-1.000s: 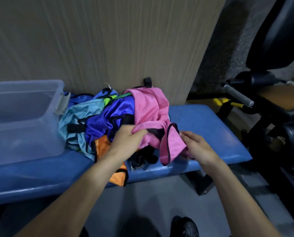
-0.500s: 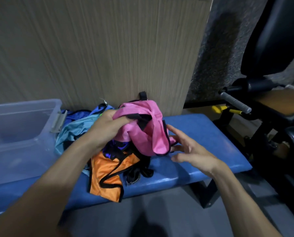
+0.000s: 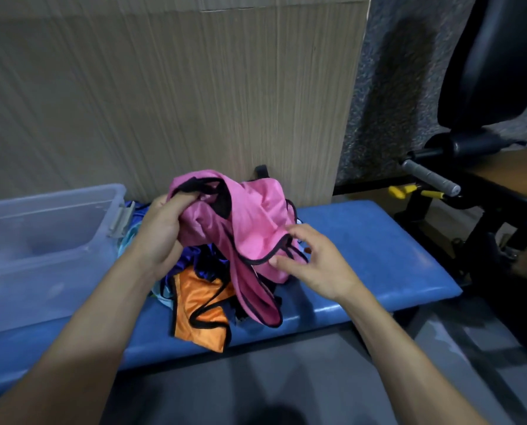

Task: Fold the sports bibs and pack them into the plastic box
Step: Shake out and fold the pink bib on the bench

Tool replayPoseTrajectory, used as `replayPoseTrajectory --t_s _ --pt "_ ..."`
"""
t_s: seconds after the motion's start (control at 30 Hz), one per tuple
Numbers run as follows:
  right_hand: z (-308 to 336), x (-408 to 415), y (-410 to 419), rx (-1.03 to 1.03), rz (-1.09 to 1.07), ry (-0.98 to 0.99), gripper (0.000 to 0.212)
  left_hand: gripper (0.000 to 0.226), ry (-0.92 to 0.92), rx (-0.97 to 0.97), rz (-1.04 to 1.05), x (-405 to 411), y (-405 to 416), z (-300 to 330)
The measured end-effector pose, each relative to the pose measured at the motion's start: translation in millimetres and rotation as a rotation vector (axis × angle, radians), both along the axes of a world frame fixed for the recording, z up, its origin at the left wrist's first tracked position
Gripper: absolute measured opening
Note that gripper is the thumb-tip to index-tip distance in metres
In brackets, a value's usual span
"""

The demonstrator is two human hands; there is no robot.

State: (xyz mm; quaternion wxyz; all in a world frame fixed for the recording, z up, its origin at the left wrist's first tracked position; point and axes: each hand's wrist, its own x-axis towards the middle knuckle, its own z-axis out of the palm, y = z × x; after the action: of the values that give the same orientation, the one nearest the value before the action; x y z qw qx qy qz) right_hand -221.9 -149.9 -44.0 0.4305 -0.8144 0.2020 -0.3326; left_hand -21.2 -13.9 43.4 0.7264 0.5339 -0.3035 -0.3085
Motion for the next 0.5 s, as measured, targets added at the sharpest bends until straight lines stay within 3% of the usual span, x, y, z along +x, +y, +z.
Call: replayPoseTrajectory --t_s 0.03,0.17,0.3,0.4,0.5 --pt "0.5 3.5 3.3 0.02 -0.001 -0.03 0.023 0.022 0.007 0.007 0.041 2.2 -0.5 -1.9" --pt "0.8 12.1 1.3 0.149 -0.035 -0.168 0.027 0.023 0.011 0.043 0.168 18.4 -3.2 -15.4" --pt "3.9 19.9 0.2 0.325 -0.162 -0.239 0.025 0.016 -0.176 0.188 0.288 41.2 0.4 -43.9" --pt "4.9 24.4 -2.6 0.439 -0.184 -0.216 0.035 0.015 -0.45 0.311 0.292 54.5 0.5 -62.0" --pt "10.0 24.1 -0.7 0.46 -0.203 -0.228 0.037 0.046 -0.911 0.355 0.347 49.4 7.2 -59.7"
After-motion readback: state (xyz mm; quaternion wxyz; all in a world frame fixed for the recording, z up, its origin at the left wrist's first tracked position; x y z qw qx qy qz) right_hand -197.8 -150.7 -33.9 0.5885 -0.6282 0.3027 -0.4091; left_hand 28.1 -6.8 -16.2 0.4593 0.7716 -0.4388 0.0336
